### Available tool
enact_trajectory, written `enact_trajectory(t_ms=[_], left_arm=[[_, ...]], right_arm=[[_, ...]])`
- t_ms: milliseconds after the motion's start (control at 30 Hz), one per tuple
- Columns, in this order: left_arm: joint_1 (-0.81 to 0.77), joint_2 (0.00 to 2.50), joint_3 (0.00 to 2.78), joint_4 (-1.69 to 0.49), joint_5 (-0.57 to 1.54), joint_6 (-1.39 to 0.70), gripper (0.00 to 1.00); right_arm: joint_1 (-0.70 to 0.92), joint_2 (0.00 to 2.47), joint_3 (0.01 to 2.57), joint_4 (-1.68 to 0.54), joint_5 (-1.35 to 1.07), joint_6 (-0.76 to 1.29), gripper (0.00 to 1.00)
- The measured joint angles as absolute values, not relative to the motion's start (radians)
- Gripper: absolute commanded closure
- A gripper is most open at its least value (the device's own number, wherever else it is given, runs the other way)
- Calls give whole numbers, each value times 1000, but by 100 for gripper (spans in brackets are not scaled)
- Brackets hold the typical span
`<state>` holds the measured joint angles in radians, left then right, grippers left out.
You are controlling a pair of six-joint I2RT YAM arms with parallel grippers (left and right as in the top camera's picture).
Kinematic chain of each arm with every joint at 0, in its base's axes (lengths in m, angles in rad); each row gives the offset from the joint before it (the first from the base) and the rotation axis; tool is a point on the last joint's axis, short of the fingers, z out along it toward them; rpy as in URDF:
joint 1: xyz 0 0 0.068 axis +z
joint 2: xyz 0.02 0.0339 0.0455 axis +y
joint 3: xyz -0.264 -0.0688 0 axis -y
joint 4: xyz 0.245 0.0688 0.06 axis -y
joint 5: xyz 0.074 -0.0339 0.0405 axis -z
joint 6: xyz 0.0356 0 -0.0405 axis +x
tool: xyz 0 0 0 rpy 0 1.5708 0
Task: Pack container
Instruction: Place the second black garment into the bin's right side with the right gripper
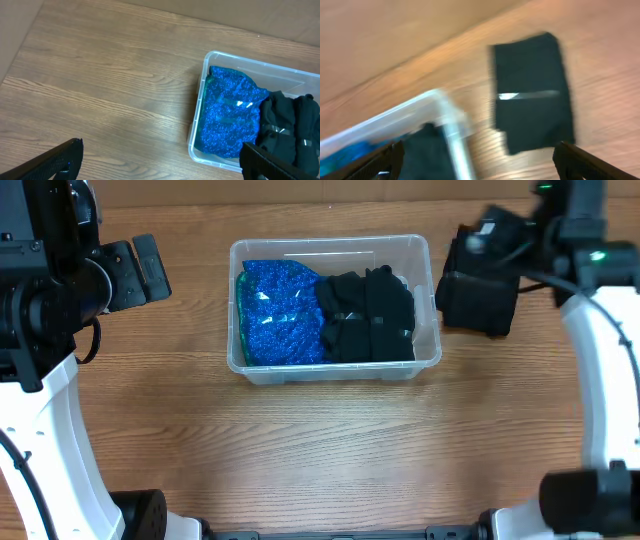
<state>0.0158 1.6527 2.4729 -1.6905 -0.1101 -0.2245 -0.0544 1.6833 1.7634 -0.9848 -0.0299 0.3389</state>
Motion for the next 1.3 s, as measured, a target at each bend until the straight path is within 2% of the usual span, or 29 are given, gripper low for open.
enact_trajectory(t_ms=[100,200,333,400,433,533,567,600,667,767,900,1033,1200,1300], left_arm=[[16,1653,2473,-1691,-110,-225,0],[16,1653,2473,-1691,-110,-224,0],[16,1653,2473,-1691,-110,-224,0],[16,1653,2473,-1691,-110,-225,0],[16,1653,2473,-1691,-110,-224,0],[16,1653,2473,-1691,-110,-225,0],[16,1653,2473,-1691,-110,-224,0],[16,1653,2473,-1691,-110,-225,0],[16,1653,2473,-1691,-110,-225,0],[16,1653,2473,-1691,-110,-225,0],[16,1653,2473,-1691,-110,-225,0],[16,1653,2473,-1691,-110,-224,0],[16,1653,2473,-1691,-110,-224,0],[16,1653,2473,-1691,-110,-224,0]], right_arm=[[-232,1836,1756,-953,-122,324,0],[-337,2004,1745,-911,-205,268,0],[-352,2154,1740,-805,-295,197,0],[-347,2196,1740,-753,-328,182,3],[-341,2219,1740,-714,-350,178,7],[-332,2257,1740,-665,-369,195,33],[-331,2276,1740,-665,-378,202,45],[-331,2292,1740,-664,-387,202,66],[-334,2296,1740,-672,-398,212,85],[-332,2292,1751,-729,-430,214,96],[-318,2200,1749,-854,-447,216,96],[-239,1868,1747,-966,-440,216,96],[-30,1512,1761,-1000,-470,248,96],[148,1493,1761,-972,-482,284,96]])
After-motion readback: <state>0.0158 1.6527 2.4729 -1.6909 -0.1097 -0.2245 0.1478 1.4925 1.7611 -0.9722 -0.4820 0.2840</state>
